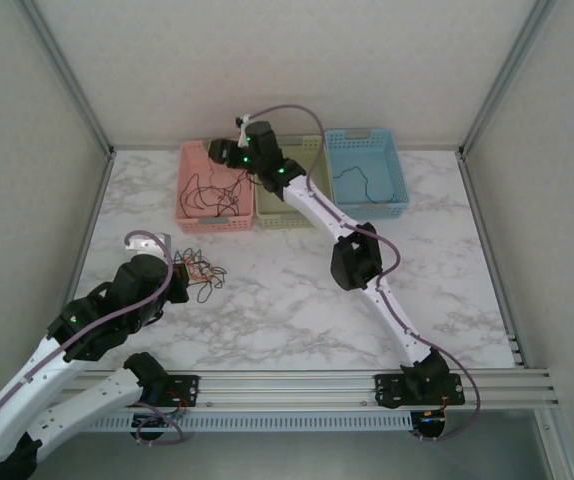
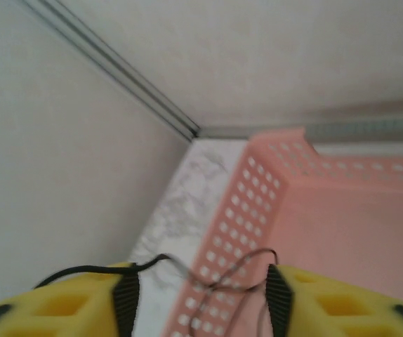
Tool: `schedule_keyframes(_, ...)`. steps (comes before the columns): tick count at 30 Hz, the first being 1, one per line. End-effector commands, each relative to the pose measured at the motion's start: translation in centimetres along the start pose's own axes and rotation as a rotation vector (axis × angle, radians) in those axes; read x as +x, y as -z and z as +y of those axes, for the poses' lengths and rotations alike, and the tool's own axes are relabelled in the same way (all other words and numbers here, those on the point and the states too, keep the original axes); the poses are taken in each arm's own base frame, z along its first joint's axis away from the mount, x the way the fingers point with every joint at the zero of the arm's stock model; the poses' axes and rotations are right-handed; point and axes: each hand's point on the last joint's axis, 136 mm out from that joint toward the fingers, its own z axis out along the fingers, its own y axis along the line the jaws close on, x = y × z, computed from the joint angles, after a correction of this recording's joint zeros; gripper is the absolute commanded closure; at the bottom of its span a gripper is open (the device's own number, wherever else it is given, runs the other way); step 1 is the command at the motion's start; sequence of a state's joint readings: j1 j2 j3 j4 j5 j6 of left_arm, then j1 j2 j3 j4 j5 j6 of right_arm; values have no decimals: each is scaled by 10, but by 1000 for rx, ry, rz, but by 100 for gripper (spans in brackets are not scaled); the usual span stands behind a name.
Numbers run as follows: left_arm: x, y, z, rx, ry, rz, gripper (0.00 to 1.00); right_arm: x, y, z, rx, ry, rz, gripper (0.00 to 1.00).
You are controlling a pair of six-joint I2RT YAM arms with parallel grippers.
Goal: Untangle the cables
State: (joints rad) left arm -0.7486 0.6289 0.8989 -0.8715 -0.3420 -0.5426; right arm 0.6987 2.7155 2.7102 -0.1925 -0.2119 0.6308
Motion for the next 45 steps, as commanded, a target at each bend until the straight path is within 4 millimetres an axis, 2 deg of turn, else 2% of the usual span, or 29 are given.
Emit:
schedule_keyframes(1,-4,0,-3,13,20,-11,100,-20,10,20,12,89,-65,37)
schedule_keyframes(4,-3,-1,-5,20,20,-6,100,-34,25,26,57,141,-76,26)
schedule_keyframes(8,-2,-3,-8,31,19,4,100,-53,55,42,102,221,-61,25)
schedule_keyframes(11,0,-5,-11,47,20,13,100,-56,78,49,147,284,-13,24)
schedule_keyframes(12,1,-6,-12,49,19,18,100,-52,86,43,187,297,20,19)
schedule_keyframes(14,2,-7,-13,51,15,24,100,-44,93,31,239,316,72,18)
schedule_keyframes(17,1,-8,-15,53,6,25,100,-22,89,5,287,308,157,25)
schedule_keyframes(21,-3,-9,-19,57,0,24,100,12,67,-20,291,257,230,33)
schedule_keyframes(26,-3,-7,-19,62,6,25,100,36,41,-46,315,209,251,39)
schedule_keyframes(29,-2,-5,-17,59,10,24,100,49,40,-60,353,228,287,42)
schedule_keyframes(32,-1,-4,-14,55,13,21,100,56,45,-65,411,336,317,41)
schedule_keyframes(35,1,-6,-14,53,9,28,100,52,52,-61,424,404,327,41)
schedule_keyframes(37,2,-6,-14,54,9,30,100,47,54,-49,381,408,320,41)
schedule_keyframes(41,-1,-6,-16,62,13,17,100,22,67,-6,290,432,257,44)
schedule_keyframes(45,-7,-2,-22,89,5,6,100,-7,105,43,199,495,228,49)
